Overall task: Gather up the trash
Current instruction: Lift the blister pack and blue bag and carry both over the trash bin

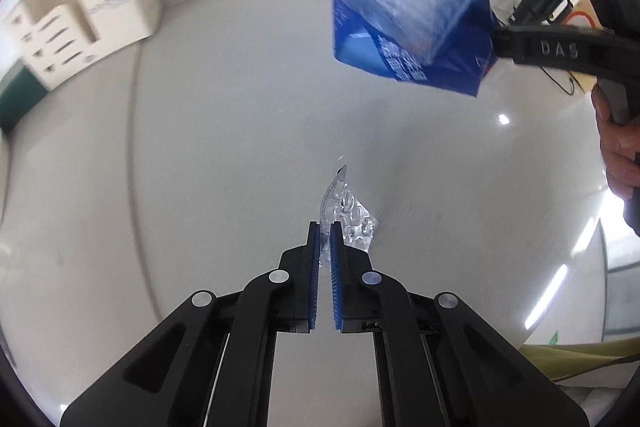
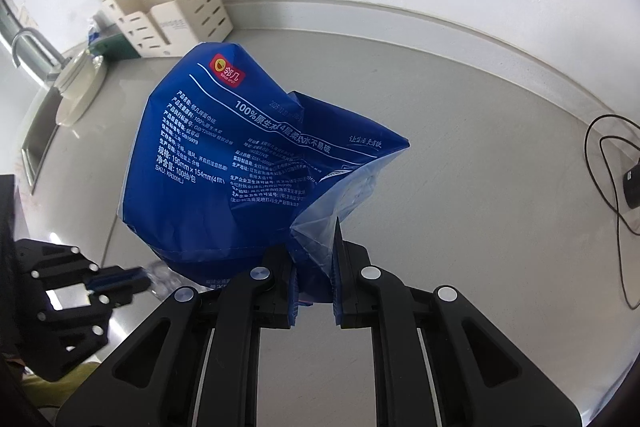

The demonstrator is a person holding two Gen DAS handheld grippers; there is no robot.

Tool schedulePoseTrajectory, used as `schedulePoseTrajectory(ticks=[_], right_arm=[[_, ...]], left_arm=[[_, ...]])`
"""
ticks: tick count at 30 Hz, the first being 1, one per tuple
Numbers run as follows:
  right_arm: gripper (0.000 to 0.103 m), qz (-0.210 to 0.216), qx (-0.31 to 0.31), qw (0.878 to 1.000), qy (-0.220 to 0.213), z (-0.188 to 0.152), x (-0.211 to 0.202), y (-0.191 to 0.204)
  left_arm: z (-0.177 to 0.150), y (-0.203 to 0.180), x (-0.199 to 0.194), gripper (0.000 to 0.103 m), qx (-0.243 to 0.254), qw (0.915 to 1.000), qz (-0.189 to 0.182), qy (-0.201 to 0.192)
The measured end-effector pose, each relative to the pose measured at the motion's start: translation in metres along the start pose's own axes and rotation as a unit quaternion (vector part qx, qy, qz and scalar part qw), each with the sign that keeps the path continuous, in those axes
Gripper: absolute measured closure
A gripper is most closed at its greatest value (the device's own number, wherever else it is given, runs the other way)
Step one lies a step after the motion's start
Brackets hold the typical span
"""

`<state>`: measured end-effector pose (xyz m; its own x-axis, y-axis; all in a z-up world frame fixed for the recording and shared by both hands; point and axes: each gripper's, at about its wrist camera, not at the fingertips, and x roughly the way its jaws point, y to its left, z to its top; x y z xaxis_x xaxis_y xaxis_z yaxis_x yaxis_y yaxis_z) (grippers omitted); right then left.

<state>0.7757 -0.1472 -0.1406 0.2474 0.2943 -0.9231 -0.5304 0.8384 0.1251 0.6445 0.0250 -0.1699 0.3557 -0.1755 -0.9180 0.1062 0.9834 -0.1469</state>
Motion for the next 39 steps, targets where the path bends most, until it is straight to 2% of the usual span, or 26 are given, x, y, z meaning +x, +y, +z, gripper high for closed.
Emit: schedulePoseTrajectory(ticks=[7, 13, 19, 23, 30, 36, 39], right_arm=[[0.090, -0.014, 0.000, 1.000, -0.010, -0.047, -0.027, 0.042], [0.090, -0.035, 0.022, 0.999, -0.022, -0.109, -0.059, 0.098], [0.090, -0.040, 0.031, 0.999, -0.016, -0.187, -0.082, 0.172], [0.090, -0.043, 0.040, 0.998, 0.001, -0.233, -0.095, 0.204], [0.091, -0.055, 0.027, 0.998, 0.023, -0.287, -0.117, 0.235], [0.091, -0.043, 0.012, 0.998, 0.053, -0.316, -0.105, 0.241], [0.091, -0.032, 0.006, 0.997, 0.072, -0.332, -0.093, 0.245]], left_arm=[[-0.053, 0.026, -0.044, 0.098, -0.021, 0.9984, 0.043, -0.029], [-0.126, 0.046, -0.092, 0.098, -0.017, 0.9957, 0.076, -0.050], [-0.207, 0.049, -0.135, 0.098, -0.010, 0.9937, 0.083, -0.074], [-0.251, 0.046, -0.155, 0.098, -0.020, 0.9943, 0.071, -0.077], [-0.305, 0.046, -0.171, 0.098, -0.034, 0.9948, 0.051, -0.081], [-0.336, 0.045, -0.160, 0.098, -0.069, 0.9936, 0.052, -0.073], [-0.354, 0.043, -0.147, 0.098, -0.089, 0.9933, 0.049, -0.056]])
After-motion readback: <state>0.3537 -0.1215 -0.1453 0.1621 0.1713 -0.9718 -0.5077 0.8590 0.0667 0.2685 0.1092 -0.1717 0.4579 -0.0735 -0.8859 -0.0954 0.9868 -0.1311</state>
